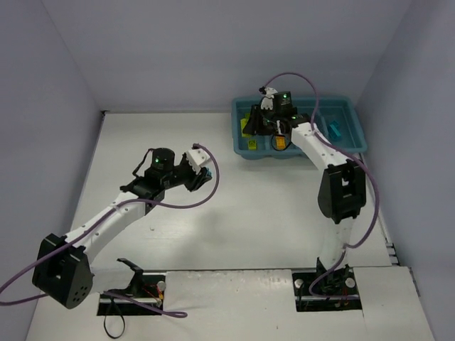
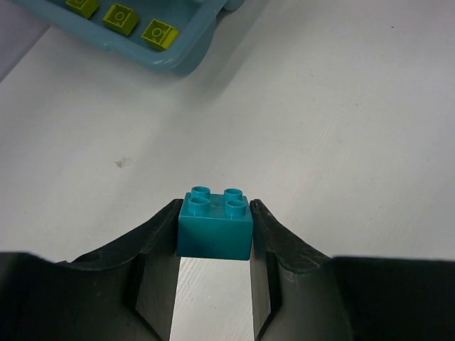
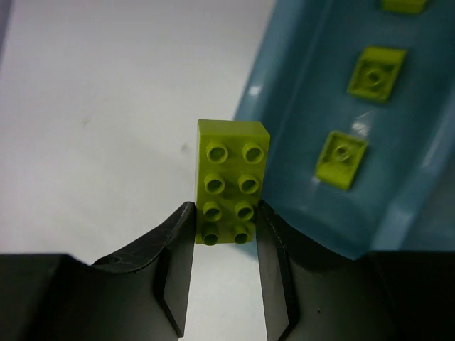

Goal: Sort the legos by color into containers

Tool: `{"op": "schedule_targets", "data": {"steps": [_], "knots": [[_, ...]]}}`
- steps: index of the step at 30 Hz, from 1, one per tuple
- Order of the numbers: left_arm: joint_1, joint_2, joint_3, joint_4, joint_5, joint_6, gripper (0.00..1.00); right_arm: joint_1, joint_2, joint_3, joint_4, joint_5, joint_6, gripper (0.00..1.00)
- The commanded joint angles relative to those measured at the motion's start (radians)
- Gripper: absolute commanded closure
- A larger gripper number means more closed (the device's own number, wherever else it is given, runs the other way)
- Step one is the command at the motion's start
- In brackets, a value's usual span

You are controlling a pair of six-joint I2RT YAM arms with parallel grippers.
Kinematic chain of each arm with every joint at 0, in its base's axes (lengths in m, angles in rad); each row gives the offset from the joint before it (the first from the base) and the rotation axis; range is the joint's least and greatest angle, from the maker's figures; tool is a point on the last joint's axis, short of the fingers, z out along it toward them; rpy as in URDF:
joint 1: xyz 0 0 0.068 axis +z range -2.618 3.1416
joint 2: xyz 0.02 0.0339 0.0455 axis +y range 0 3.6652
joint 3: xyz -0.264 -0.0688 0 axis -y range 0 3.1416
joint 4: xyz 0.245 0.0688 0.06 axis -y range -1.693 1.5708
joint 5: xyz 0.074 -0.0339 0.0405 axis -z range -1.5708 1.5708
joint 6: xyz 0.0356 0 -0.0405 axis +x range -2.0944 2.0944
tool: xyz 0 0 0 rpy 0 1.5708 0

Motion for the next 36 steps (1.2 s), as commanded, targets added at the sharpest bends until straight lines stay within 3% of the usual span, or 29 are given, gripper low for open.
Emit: {"op": "schedule_targets", "data": {"steps": [1,3,8,9,12,18,23,27,36], "knots": [[0.005,-0.079,0.001,0.068,-0.007,-0.050,0.94,-0.006,0.120,0.155,0.043,0.264,-0.031,0.95],[0.003,-0.094,-0.007,0.068,-0.006,-0.073,0.93,-0.018,0.232,0.237,0.041,0.309,-0.027,0.89],[0.003,-0.135,-0.033,0.063,-0.013,-0.096,0.89,-0.029,0.405,0.473,0.041,0.323,-0.013,0.56],[0.003,-0.139,-0.034,0.063,-0.013,-0.096,0.88,-0.032,0.412,0.490,0.041,0.317,-0.010,0.45],[0.002,-0.146,-0.033,0.063,-0.013,-0.087,0.85,-0.034,0.380,0.504,0.046,0.269,-0.024,0.31],[0.002,-0.125,-0.014,0.068,-0.001,-0.033,0.84,-0.032,0.124,0.297,0.080,0.076,-0.048,0.27],[0.003,-0.080,0.022,0.088,0.013,0.005,0.84,-0.022,-0.097,0.107,0.086,-0.270,-0.028,0.27],[0.003,-0.044,0.056,0.100,0.031,0.034,0.84,0.003,-0.194,-0.037,0.086,-0.450,0.013,0.27],[0.002,0.024,0.147,0.102,0.083,0.048,0.83,0.146,-0.300,-0.220,0.089,-0.437,0.044,0.20]]}}
